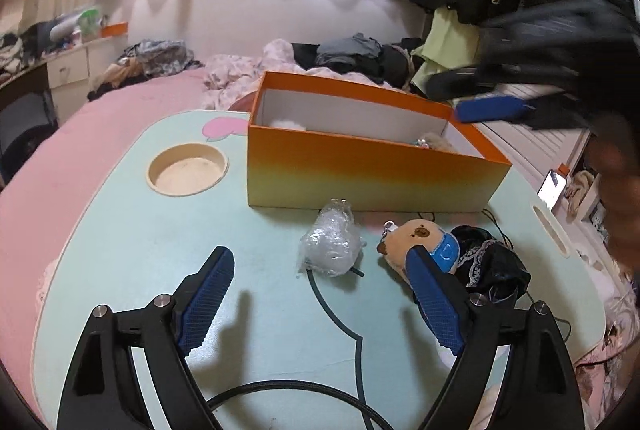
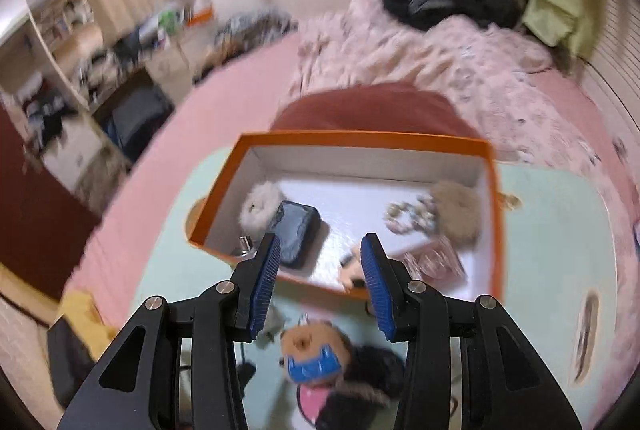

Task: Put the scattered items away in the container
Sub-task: 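Grasp the black pouch in the box with the right gripper, set it on the table, then grasp the bead bracelet in the box with the left gripper, set it on the table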

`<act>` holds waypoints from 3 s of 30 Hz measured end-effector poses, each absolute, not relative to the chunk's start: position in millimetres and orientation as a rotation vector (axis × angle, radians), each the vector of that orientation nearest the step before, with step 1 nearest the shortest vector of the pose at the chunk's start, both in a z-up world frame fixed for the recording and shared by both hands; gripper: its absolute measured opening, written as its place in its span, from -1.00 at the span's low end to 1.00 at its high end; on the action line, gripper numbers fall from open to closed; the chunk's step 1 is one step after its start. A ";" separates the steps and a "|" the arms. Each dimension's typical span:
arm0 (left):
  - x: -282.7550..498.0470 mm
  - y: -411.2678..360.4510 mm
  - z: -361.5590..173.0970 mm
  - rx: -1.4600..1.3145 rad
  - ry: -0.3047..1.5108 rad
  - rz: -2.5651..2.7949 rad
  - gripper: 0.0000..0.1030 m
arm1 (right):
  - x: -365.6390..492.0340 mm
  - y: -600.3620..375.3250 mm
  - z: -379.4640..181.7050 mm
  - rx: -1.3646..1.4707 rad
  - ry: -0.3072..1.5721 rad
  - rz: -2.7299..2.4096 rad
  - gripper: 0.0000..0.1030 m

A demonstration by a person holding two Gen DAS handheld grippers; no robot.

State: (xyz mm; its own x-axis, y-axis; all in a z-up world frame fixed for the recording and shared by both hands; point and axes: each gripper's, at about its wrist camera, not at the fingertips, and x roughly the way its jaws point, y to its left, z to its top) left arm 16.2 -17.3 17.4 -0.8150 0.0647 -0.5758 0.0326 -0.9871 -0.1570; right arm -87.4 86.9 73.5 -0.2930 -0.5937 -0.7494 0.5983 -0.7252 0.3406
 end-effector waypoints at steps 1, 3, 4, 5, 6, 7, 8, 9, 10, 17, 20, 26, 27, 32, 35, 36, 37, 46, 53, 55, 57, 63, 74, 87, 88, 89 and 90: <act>16.5 -17.4 17.1 -0.950 -0.250 2.967 0.70 | -95.1 76.8 68.1 1.242 0.019 -2.022 -0.16; 16.7 -18.2 17.2 -0.943 -0.253 2.967 0.70 | -111.2 59.7 55.3 1.346 -0.010 -1.946 -0.16; 17.0 -18.9 17.0 -0.943 -0.254 2.965 0.70 | -117.0 51.3 48.3 1.388 -0.018 -1.922 -0.16; 17.1 -18.8 16.8 -0.944 -0.253 2.966 0.70 | -120.5 44.6 42.7 1.411 -0.013 -1.910 -0.16; 17.6 -18.8 16.8 -0.943 -0.253 2.966 0.70 | -122.4 39.3 38.2 1.422 -0.007 -1.905 -0.16; 17.6 -18.6 16.9 -0.942 -0.253 2.966 0.70 | -123.6 33.5 34.0 1.434 -0.010 -1.896 -0.16; 17.4 -18.4 16.8 -0.944 -0.253 2.967 0.70 | -123.5 29.6 31.3 1.442 -0.012 -1.885 -0.16; 17.3 -18.5 16.6 -0.944 -0.254 2.967 0.70 | -123.2 24.8 27.1 1.454 -0.007 -1.870 -0.15; 17.5 -18.7 16.8 -0.943 -0.255 2.966 0.70 | -122.8 19.9 21.1 1.476 0.008 -1.859 -0.15; 17.6 -20.2 15.3 -0.951 -0.279 2.964 0.70 | -123.1 19.4 16.5 1.500 0.001 -1.842 -0.13; 18.2 -19.0 15.2 -0.949 -0.266 2.966 0.70 | -118.3 14.8 21.4 1.483 0.046 -1.863 -0.13; 17.2 -22.8 13.8 -0.965 -0.278 2.955 0.70 | -112.8 0.8 15.9 1.440 0.201 -1.936 -0.17; 16.8 -24.4 13.5 -0.969 -0.285 2.953 0.70 | -113.6 1.0 17.1 1.433 0.207 -1.938 -0.18; 16.4 -27.4 12.8 -0.968 -0.305 2.948 0.70 | -121.1 20.8 25.3 1.410 0.082 -1.966 -0.18; 15.0 -28.0 12.8 -0.972 -0.307 2.947 0.70 | -119.9 44.8 42.7 1.340 -0.015 -1.997 -0.18; 14.7 -28.4 12.9 -0.970 -0.310 2.947 0.70 | -117.6 51.7 50.0 1.308 -0.047 -2.001 -0.18; 14.9 -28.8 13.2 -0.966 -0.314 2.947 0.70 | -114.3 61.8 59.7 1.265 -0.080 -2.008 -0.18; 18.2 -33.9 12.7 -0.954 -0.370 2.939 0.70 | -46.0 138.8 99.9 1.052 -0.069 -2.070 -0.18; 17.2 -31.2 13.1 -0.974 -0.351 2.944 0.70 | -36.3 180.8 20.2 1.344 0.007 -2.203 -0.18; 17.7 -29.5 13.9 -0.975 -0.339 2.945 0.70 | -38.3 172.7 3.1 1.395 -0.004 -2.163 -0.18; 17.8 -29.6 14.8 -0.979 -0.332 2.943 0.70 | -37.6 162.2 -2.5 1.396 -0.017 -2.163 -0.19; 21.7 -34.4 28.9 -0.940 -0.308 2.958 0.70 | -22.8 146.6 6.4 1.293 -0.024 -2.168 -0.18; -12.2 -27.2 110.9 -0.916 -0.231 2.932 0.70 | -25.9 194.6 29.7 1.132 -0.228 -2.242 -0.18; -170.0 41.7 64.9 -1.566 -0.133 2.546 0.03 | -35.8 217.1 24.7 1.153 -0.295 -2.224 -0.18; -176.9 44.6 58.3 -1.592 -0.123 2.538 0.03 | -36.0 217.5 24.0 1.157 -0.298 -2.221 -0.18; -184.7 48.1 51.3 -1.616 -0.116 2.523 0.03 | -36.2 217.9 23.5 1.158 -0.299 -2.218 -0.18; -191.9 51.1 44.6 -1.639 -0.115 2.513 0.03 | -36.4 218.5 22.9 1.159 -0.299 -2.218 -0.18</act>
State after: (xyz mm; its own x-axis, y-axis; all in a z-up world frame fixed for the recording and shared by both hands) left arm -191.9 51.1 44.6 -0.3973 0.1576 -0.9041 -0.0742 -0.9874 -0.1395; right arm -36.4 218.5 22.9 -0.4296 -0.6114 -0.6645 0.4134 -0.7874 0.4572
